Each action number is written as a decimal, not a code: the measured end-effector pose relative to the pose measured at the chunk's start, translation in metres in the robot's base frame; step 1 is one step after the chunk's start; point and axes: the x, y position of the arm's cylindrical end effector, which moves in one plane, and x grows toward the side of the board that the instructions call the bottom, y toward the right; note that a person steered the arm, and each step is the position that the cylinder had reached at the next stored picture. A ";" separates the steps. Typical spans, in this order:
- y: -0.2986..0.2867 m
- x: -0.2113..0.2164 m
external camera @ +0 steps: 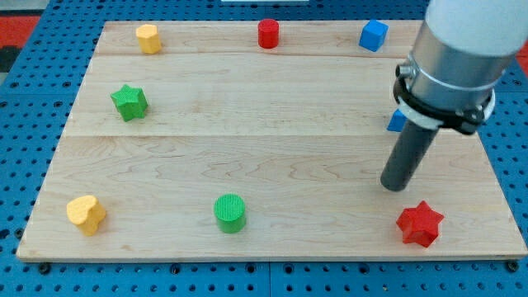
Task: Push the red star towards the bottom center
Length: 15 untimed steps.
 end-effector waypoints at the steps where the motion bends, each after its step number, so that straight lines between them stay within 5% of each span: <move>1: 0.066 -0.004; 2: 0.119 0.036; 3: 0.096 0.078; 5: -0.067 0.072; 11: -0.046 0.063; 13: -0.056 0.021; 15: -0.072 0.060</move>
